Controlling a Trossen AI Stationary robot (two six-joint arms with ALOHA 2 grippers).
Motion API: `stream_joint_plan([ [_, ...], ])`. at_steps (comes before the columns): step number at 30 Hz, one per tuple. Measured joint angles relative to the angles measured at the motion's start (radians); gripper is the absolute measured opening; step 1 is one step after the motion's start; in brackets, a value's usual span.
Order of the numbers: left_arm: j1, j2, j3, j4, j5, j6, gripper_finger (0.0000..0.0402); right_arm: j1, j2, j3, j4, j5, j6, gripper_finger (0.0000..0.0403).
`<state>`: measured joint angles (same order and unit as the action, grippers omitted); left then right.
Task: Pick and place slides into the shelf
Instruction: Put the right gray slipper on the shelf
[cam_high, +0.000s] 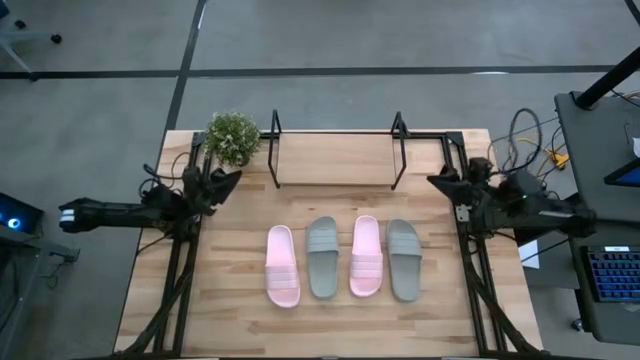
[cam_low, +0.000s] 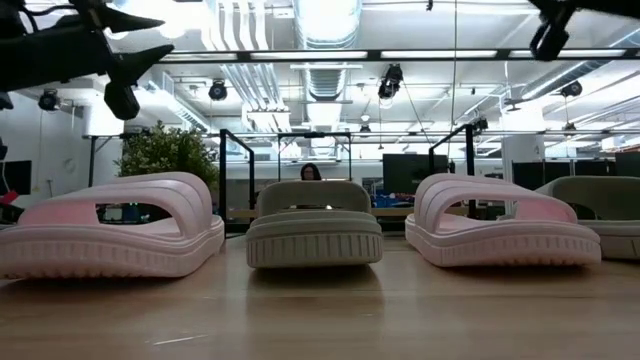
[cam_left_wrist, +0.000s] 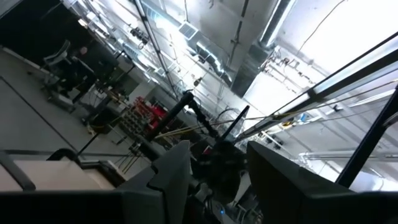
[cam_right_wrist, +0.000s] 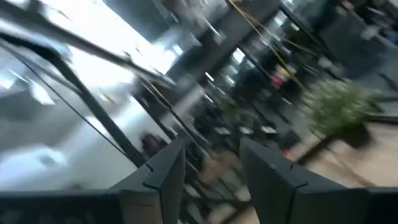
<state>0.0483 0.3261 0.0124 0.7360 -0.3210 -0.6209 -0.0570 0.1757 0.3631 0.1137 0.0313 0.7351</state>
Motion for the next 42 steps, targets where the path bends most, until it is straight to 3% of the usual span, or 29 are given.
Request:
stream_joint_plan([
  [5, 0.000, 0.030, -0.001, -0.001, 0.001, 0.006, 0.0144, 0.000, 0.195, 0.267, -0.580, 0.031, 0.013, 0.0135],
  [8, 0.000, 0.035, -0.001, -0.001, 0.001, 0.008, 0.0144, 0.000, 0.306, 0.376, -0.765, 0.023, 0.083, 0.0134],
  [15, 0.000, 0.030, -0.002, -0.003, 0.002, 0.029, 0.0144, 0.001, 0.480, 0.521, -0.796, -0.136, 0.077, 0.0135],
  [21, 0.000, 0.030, -0.002, -0.003, 0.002, 0.031, 0.0144, 0.006, 0.582, 0.604, -0.915, -0.172, 0.058, 0.0134],
  [28, 0.000, 0.039, -0.002, -0.005, 0.002, 0.031, 0.0144, 0.113, 0.696, 0.687, -0.953, -0.293, 0.079, 0.0129],
  [33, 0.000, 0.047, -0.002, -0.005, 0.002, 0.031, 0.0144, 0.233, 0.794, 0.776, -1.043, -0.281, 0.100, 0.0129],
  [42, 0.000, 0.047, -0.002, -0.005, 0.002, 0.031, 0.0144, 0.450, 0.998, 0.918, -1.316, -0.029, 0.099, 0.0128],
])
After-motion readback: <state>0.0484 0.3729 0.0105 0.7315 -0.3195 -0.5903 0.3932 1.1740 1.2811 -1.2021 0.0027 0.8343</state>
